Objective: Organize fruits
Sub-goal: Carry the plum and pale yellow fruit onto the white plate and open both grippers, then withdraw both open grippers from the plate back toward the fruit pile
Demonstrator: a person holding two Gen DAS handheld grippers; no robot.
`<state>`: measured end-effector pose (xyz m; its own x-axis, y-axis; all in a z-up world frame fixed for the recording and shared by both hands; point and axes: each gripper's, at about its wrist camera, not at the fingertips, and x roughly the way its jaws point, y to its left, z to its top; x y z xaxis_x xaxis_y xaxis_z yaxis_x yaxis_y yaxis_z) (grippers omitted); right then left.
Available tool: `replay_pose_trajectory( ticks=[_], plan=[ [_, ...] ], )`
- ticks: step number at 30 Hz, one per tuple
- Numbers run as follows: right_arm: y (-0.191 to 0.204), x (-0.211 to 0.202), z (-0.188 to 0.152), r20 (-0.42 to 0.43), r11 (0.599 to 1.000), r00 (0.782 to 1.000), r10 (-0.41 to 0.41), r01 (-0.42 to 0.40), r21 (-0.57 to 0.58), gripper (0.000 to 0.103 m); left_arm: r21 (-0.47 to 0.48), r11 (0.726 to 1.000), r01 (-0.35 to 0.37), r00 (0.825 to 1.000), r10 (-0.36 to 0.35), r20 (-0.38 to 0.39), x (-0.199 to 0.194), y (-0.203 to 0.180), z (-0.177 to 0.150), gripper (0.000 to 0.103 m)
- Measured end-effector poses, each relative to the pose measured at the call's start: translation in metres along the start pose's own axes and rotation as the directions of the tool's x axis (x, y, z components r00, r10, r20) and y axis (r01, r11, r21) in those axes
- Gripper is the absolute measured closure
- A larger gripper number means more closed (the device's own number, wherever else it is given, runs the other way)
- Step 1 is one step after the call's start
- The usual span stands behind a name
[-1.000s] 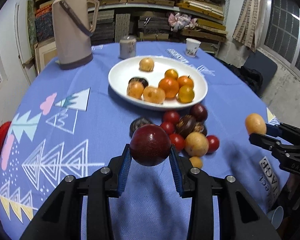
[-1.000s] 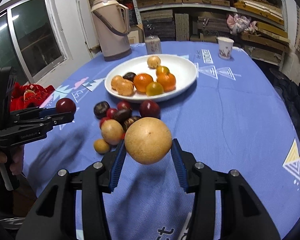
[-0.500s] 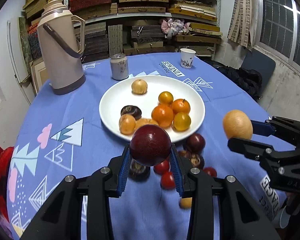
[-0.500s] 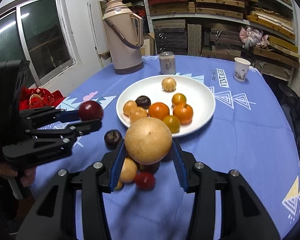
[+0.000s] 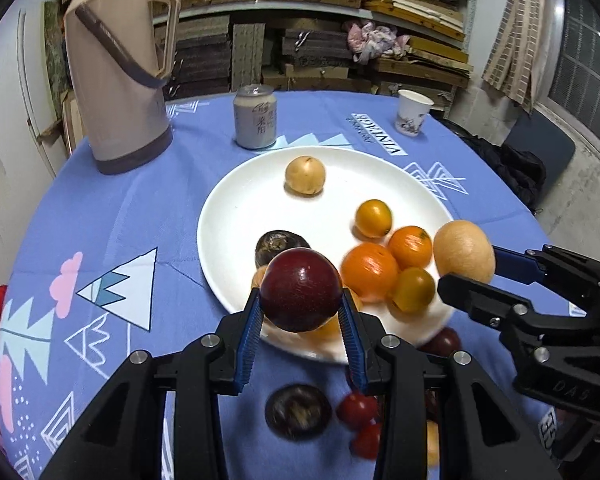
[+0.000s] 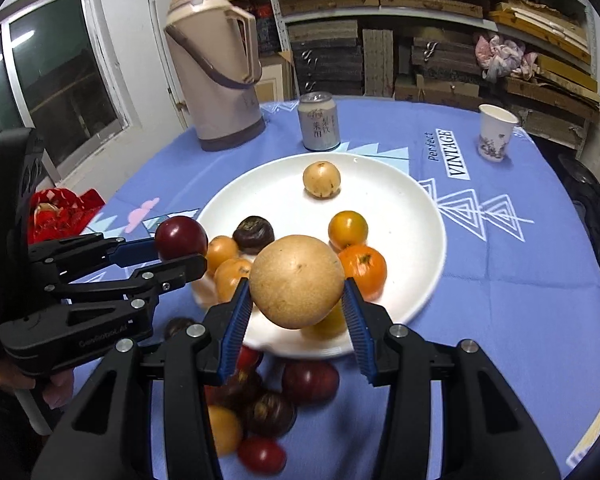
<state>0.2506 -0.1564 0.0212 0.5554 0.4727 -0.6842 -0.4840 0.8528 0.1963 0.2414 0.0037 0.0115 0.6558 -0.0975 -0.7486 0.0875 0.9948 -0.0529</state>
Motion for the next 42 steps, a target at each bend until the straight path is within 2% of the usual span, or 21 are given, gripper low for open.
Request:
replay_pose_trajectory(
  ticks=[5, 7, 8, 9, 10, 11, 13, 16, 18, 28, 32, 42],
  plan=[
    [-0.005, 0.032, 0.020, -0.027, 1.000, 1.000, -0.014, 0.014, 0.001, 0.058, -0.045, 0.999, 0.008, 1.000, -0.008, -0.014, 0.023, 0.014, 0.019, 0.064],
    [-0.008, 0.040, 0.028, -0.017, 1.000, 1.000, -0.012, 0.013, 0.015, 0.057, -0.049, 0.999, 0.016, 1.000, -0.016, -0.001, 0.029, 0.015, 0.026, 0.059],
    [-0.010, 0.046, 0.031, -0.020, 1.000, 1.000, -0.010, 0.011, 0.026, 0.057, -0.049, 0.999, -0.007, 1.000, 0.007, 0.010, 0.030, 0.015, 0.028, 0.049],
    [-0.014, 0.050, 0.034, -0.021, 0.999, 1.000, -0.014, 0.015, 0.049, 0.056, -0.057, 0.997, -0.053, 0.998, 0.055, 0.020, 0.030, 0.015, 0.030, 0.033],
    [-0.017, 0.051, 0.034, -0.019, 0.998, 1.000, -0.015, 0.017, 0.062, 0.056, -0.078, 0.993, -0.086, 0.996, 0.089, 0.028, 0.029, 0.018, 0.030, 0.026],
    [-0.021, 0.051, 0.033, -0.013, 0.997, 1.000, -0.013, 0.014, 0.080, 0.053, -0.102, 0.993, -0.067, 0.997, 0.071, 0.040, 0.027, 0.022, 0.029, 0.022],
    [-0.026, 0.049, 0.028, -0.007, 0.996, 1.000, -0.003, 0.004, 0.094, 0.051, -0.124, 0.992, -0.030, 0.999, 0.035, 0.039, 0.025, 0.027, 0.026, 0.022],
    [-0.029, 0.043, 0.022, -0.003, 0.995, 1.000, -0.003, 0.003, 0.100, 0.050, -0.108, 0.993, -0.053, 0.998, 0.057, 0.033, 0.020, 0.026, 0.020, 0.022],
    [-0.032, 0.035, 0.015, 0.005, 0.994, 1.000, 0.010, -0.011, 0.111, 0.046, -0.099, 0.993, -0.064, 0.997, 0.067, 0.032, 0.017, 0.024, 0.016, 0.022],
    [-0.030, -0.009, -0.021, 0.029, 0.993, 1.000, 0.002, -0.005, 0.118, 0.036, -0.070, 0.995, -0.065, 0.998, 0.066, 0.013, -0.011, 0.014, -0.016, 0.022],
    [-0.027, -0.025, -0.040, 0.038, 0.993, 0.999, -0.001, -0.004, 0.116, 0.030, -0.070, 0.995, -0.065, 0.998, 0.066, 0.007, -0.023, 0.012, -0.034, 0.018],
    [-0.023, -0.050, -0.086, 0.022, 0.991, 1.000, 0.011, -0.014, 0.136, 0.027, -0.109, 0.993, -0.055, 0.998, 0.053, -0.026, -0.039, 0.015, -0.079, 0.018]
  ],
)
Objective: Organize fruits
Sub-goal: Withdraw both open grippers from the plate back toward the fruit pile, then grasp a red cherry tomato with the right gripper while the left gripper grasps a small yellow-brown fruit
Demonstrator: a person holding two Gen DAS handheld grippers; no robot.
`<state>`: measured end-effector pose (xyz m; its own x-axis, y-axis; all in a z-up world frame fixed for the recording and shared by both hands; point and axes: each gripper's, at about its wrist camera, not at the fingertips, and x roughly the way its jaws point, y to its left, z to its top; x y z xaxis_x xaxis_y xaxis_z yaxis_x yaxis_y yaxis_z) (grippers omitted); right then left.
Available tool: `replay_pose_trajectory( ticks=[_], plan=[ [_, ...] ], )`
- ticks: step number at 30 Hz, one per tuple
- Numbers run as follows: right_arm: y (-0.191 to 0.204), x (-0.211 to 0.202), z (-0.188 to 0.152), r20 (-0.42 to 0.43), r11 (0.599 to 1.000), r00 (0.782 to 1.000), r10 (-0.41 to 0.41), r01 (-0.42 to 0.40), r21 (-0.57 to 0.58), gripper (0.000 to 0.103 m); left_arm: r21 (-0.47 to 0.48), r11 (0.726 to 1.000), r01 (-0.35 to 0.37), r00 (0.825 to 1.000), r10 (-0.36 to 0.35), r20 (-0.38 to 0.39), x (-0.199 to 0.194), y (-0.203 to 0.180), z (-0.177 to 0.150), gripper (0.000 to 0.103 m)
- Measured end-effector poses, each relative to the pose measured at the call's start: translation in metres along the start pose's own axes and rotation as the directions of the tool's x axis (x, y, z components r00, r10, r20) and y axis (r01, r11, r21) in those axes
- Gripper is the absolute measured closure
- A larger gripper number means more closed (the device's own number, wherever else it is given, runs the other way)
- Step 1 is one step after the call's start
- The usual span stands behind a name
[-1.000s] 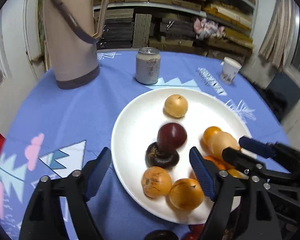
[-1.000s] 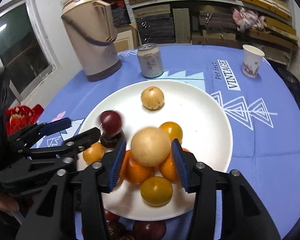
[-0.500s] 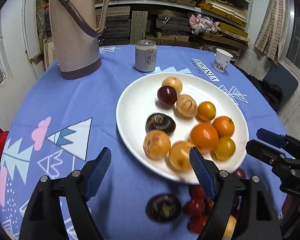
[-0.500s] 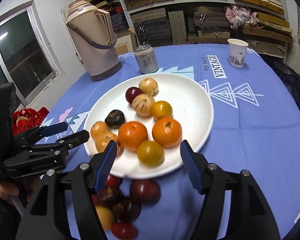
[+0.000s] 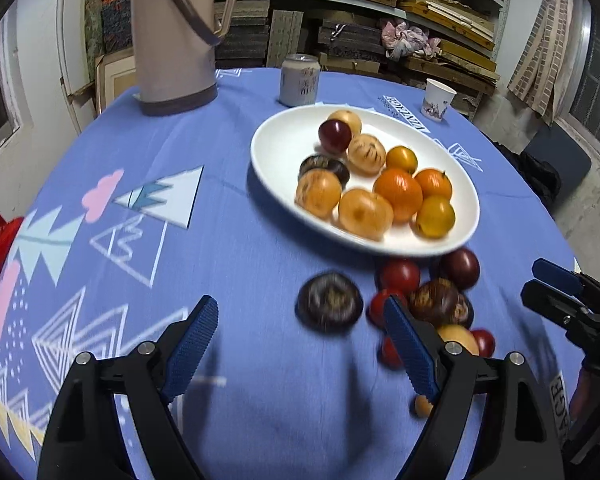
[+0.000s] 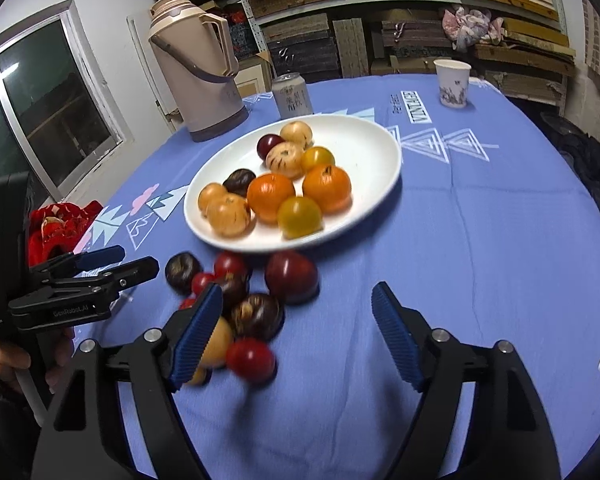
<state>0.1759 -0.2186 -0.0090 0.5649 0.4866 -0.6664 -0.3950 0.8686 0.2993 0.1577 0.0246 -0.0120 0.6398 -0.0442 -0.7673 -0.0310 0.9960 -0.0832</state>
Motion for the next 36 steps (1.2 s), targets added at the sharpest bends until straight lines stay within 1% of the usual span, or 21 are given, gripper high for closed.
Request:
replay_pose_trajectory(
  ticks=[7, 9, 10, 14, 16, 19, 21, 27, 34, 36],
  plan=[
    [-0.002, -0.017, -0.021, 0.013, 1.000, 1.000, -0.007, 0.006, 0.027, 0.026, -0.010, 1.000, 0.000, 1.000, 0.000, 0.001, -0.015, 0.001, -0.023, 0.018],
    [-0.001, -0.021, -0.027, 0.016, 1.000, 1.000, -0.004, 0.003, 0.028, 0.024, -0.015, 1.000, 0.002, 1.000, -0.002, 0.001, -0.019, 0.001, -0.028, 0.018],
    [0.000, -0.022, -0.029, 0.015, 1.000, 1.000, -0.002, 0.002, 0.030, 0.023, -0.015, 1.000, 0.006, 1.000, -0.006, -0.001, -0.020, 0.000, -0.031, 0.018],
    [0.001, -0.023, -0.038, 0.001, 1.000, 1.000, -0.004, 0.004, 0.029, 0.022, -0.012, 1.000, 0.006, 1.000, -0.006, -0.011, -0.021, -0.001, -0.040, 0.018],
    [0.002, -0.023, -0.041, -0.006, 1.000, 1.000, -0.011, 0.012, 0.016, 0.022, -0.007, 1.000, 0.011, 1.000, -0.011, -0.017, -0.020, -0.003, -0.043, 0.018],
    [0.010, -0.018, -0.047, -0.024, 0.998, 0.998, -0.057, 0.056, -0.041, 0.018, 0.009, 1.000, 0.028, 0.999, -0.028, -0.021, -0.018, -0.007, -0.049, 0.018],
    [0.014, -0.017, -0.049, -0.023, 0.994, 0.997, -0.073, 0.071, -0.077, 0.018, 0.022, 0.999, 0.030, 0.999, -0.029, -0.022, -0.017, -0.009, -0.050, 0.018],
    [0.021, -0.006, -0.053, -0.050, 0.988, 0.995, -0.089, 0.081, -0.130, 0.018, 0.048, 0.999, 0.024, 0.999, -0.023, -0.026, -0.016, -0.013, -0.053, 0.018],
    [0.033, 0.011, -0.052, -0.089, 0.976, 0.989, -0.116, 0.096, -0.196, 0.018, 0.035, 0.997, 0.072, 0.996, -0.070, -0.057, -0.013, -0.010, -0.060, 0.018],
    [0.037, 0.016, -0.051, -0.100, 0.970, 0.988, -0.122, 0.098, -0.221, 0.021, 0.038, 0.996, 0.078, 0.995, -0.076, -0.062, -0.013, -0.011, -0.062, 0.018]
  ],
)
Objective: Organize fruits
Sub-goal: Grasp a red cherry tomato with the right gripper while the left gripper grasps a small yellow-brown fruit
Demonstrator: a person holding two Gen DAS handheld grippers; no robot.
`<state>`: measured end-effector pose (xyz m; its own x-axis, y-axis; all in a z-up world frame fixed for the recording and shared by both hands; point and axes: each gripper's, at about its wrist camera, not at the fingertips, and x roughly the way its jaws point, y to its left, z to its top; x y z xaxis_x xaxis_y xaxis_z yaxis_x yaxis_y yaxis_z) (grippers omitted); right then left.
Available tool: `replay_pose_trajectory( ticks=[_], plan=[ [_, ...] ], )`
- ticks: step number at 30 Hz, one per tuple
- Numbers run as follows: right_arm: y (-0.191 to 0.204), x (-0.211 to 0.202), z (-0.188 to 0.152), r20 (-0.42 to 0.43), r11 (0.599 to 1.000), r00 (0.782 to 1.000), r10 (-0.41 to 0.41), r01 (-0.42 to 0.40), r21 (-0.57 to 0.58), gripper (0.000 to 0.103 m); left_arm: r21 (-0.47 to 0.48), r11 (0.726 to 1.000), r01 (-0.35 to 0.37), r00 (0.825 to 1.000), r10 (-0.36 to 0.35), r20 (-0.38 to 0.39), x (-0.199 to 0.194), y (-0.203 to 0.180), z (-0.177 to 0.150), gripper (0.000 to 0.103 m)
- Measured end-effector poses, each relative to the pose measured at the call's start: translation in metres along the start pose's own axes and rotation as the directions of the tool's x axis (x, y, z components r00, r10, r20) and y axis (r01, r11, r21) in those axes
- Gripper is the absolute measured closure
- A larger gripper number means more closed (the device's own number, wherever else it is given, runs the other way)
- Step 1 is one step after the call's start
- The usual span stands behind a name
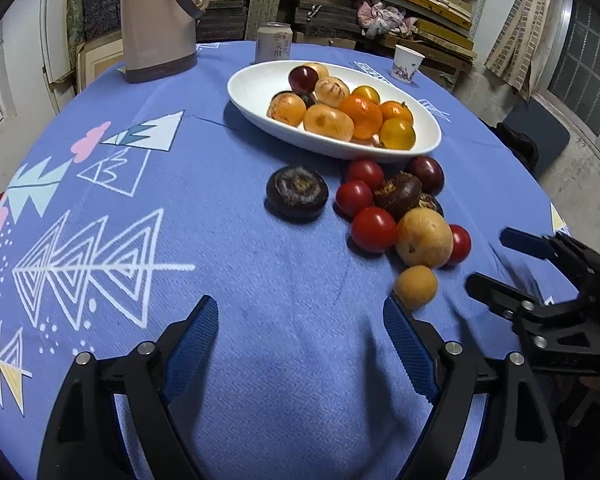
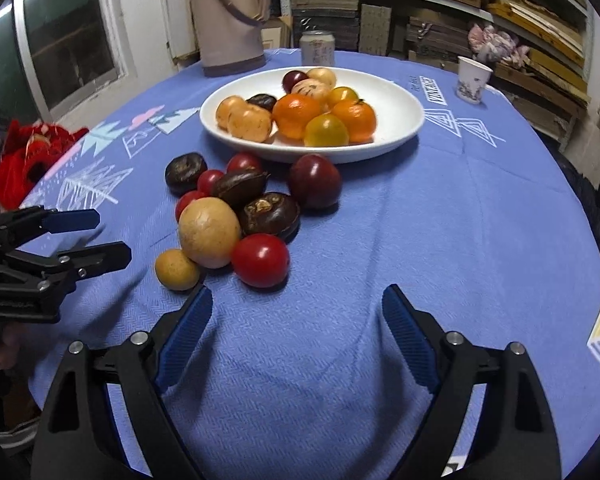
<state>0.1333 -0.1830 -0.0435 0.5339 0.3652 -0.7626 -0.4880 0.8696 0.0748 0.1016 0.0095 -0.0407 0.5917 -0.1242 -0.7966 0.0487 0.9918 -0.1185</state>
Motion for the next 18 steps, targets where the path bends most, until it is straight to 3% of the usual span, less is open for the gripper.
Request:
replay_pose_trajectory(
  ticks=[3, 5, 7, 8, 10, 18],
  plan=[
    [0.008, 0.010, 0.005, -0.019, 0.999, 1.000, 0.009, -0.010, -0.033, 0.028, 0.007, 1.000, 0.005, 1.000, -0.005, -0.002, 0.000, -0.001, -0.002, 0.018],
    [0.013, 0.018, 0.009, -0.035, 0.998, 0.999, 0.010, -0.012, -0.054, 0.042, 0.009, 1.000, 0.008, 1.000, -0.008, -0.003, -0.001, -0.001, -0.003, 0.018],
    [0.017, 0.025, 0.012, -0.057, 0.997, 0.998, 0.025, -0.029, -0.070, 0.048, 0.013, 1.000, 0.009, 1.000, -0.009, -0.002, -0.002, -0.001, -0.004, 0.018],
    [0.018, 0.027, 0.014, -0.057, 0.996, 0.998, 0.029, -0.033, -0.077, 0.060, 0.016, 1.000, 0.010, 1.000, -0.010, -0.003, -0.002, -0.001, -0.004, 0.018],
    [0.020, 0.026, 0.016, -0.052, 0.995, 0.997, 0.051, -0.056, -0.085, 0.070, 0.025, 1.000, 0.013, 1.000, -0.013, -0.004, -0.002, -0.003, -0.005, 0.018],
    [-0.005, 0.007, 0.000, -0.015, 0.998, 0.998, 0.063, -0.063, 0.011, 0.070, 0.116, 0.993, 0.035, 0.999, -0.035, -0.007, -0.001, -0.031, -0.007, 0.018]
  ],
)
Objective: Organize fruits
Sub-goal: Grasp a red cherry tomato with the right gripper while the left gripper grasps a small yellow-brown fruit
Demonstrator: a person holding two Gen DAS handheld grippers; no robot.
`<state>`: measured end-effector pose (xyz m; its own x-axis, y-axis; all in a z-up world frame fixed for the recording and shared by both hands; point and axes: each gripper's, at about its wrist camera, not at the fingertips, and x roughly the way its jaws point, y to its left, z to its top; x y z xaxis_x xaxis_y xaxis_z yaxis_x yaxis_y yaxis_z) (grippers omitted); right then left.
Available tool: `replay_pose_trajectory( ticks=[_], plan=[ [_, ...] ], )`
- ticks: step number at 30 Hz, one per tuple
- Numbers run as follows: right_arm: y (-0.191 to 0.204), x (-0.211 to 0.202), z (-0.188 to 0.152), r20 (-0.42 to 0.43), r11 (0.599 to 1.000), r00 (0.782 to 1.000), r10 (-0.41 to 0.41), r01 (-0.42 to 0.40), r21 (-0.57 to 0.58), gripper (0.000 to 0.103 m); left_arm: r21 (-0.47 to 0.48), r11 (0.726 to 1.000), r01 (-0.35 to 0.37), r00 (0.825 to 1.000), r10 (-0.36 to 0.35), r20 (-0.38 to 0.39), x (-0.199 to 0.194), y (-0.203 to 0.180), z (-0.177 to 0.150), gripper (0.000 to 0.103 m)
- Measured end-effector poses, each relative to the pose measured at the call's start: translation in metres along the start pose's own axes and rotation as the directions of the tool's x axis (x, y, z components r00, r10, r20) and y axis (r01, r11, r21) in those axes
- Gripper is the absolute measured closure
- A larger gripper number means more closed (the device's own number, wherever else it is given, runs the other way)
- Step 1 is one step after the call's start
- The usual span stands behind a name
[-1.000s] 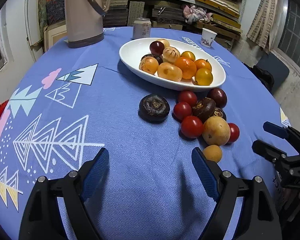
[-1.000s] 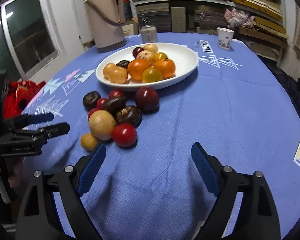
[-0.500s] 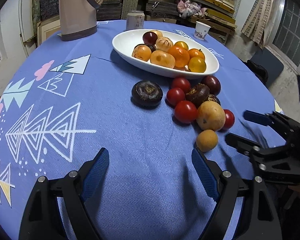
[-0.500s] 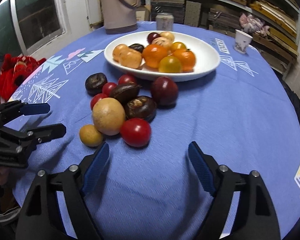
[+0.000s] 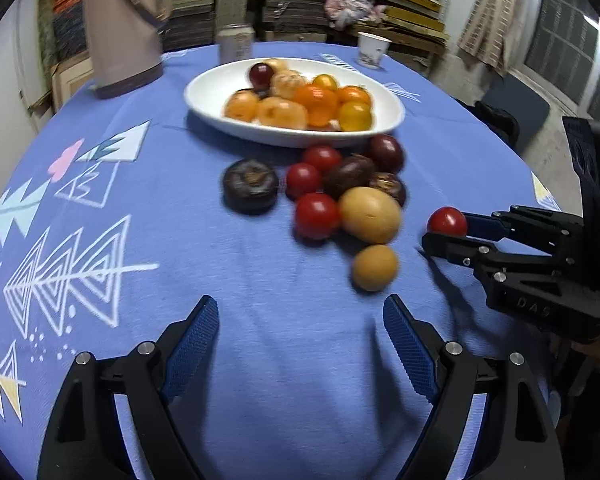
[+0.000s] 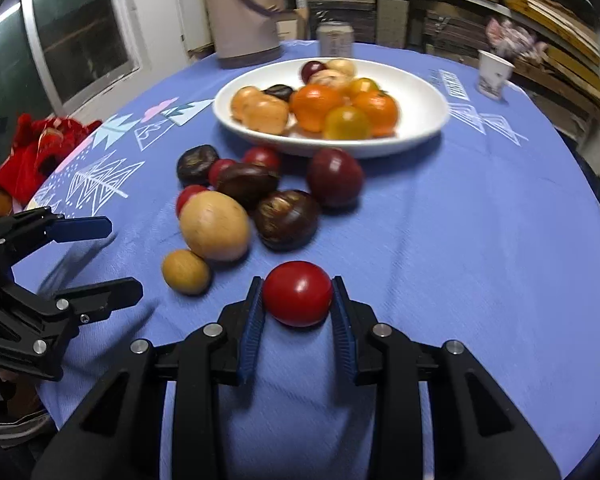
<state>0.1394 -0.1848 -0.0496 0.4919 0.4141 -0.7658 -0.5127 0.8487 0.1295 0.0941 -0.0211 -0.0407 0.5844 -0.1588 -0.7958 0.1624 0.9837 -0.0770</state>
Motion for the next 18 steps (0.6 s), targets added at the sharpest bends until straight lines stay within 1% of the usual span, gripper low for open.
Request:
replay_pose_trajectory(
  ticks=[5, 8, 10, 12, 13, 14, 15, 16, 17, 18],
  plan=[
    [-0.018, -0.012, -0.013, 0.018, 0.998, 1.000, 0.005, -0.006, 0.060, 0.070, 0.063, 0.998, -0.012, 1.000, 0.011, 0.024, 0.008, -0.021, 0.004, 0.019],
    [-0.021, -0.013, -0.015, 0.028, 0.997, 0.999, 0.020, -0.022, 0.076, 0.070, 0.055, 0.998, -0.006, 1.000, 0.005, 0.012, 0.016, -0.025, 0.009, 0.030],
    [-0.021, -0.015, -0.016, 0.039, 0.997, 0.999, 0.026, -0.029, 0.077, 0.070, 0.042, 0.999, -0.004, 1.000, 0.004, -0.006, 0.023, -0.025, 0.013, 0.033],
    [-0.021, -0.016, -0.017, 0.046, 0.996, 0.998, 0.035, -0.039, 0.076, 0.070, 0.030, 0.999, -0.011, 1.000, 0.012, -0.012, 0.027, -0.025, 0.014, 0.040],
    [-0.021, -0.017, -0.017, 0.049, 0.996, 0.998, 0.040, -0.044, 0.079, 0.070, 0.030, 0.999, -0.014, 1.000, 0.014, -0.006, 0.028, -0.025, 0.015, 0.041],
    [-0.022, -0.016, -0.017, 0.049, 0.996, 0.998, 0.043, -0.046, 0.080, 0.070, 0.030, 0.999, -0.012, 1.000, 0.012, -0.003, 0.028, -0.026, 0.016, 0.049],
    [-0.022, -0.016, -0.017, 0.049, 0.996, 0.998, 0.045, -0.049, 0.081, 0.070, 0.033, 0.999, -0.006, 1.000, 0.006, 0.007, 0.029, -0.028, 0.017, 0.066],
    [-0.022, -0.016, -0.017, 0.050, 0.996, 0.998, 0.044, -0.048, 0.080, 0.070, 0.038, 0.999, -0.011, 1.000, 0.010, 0.010, 0.030, -0.029, 0.018, 0.074],
    [-0.021, -0.016, -0.017, 0.050, 0.996, 0.998, 0.042, -0.046, 0.079, 0.070, 0.043, 0.999, -0.028, 1.000, 0.028, 0.012, 0.031, -0.031, 0.018, 0.078],
    [-0.021, -0.017, -0.017, 0.052, 0.996, 0.998, 0.039, -0.043, 0.079, 0.070, 0.046, 0.998, -0.036, 0.999, 0.036, 0.013, 0.031, -0.033, 0.018, 0.078]
  ],
)
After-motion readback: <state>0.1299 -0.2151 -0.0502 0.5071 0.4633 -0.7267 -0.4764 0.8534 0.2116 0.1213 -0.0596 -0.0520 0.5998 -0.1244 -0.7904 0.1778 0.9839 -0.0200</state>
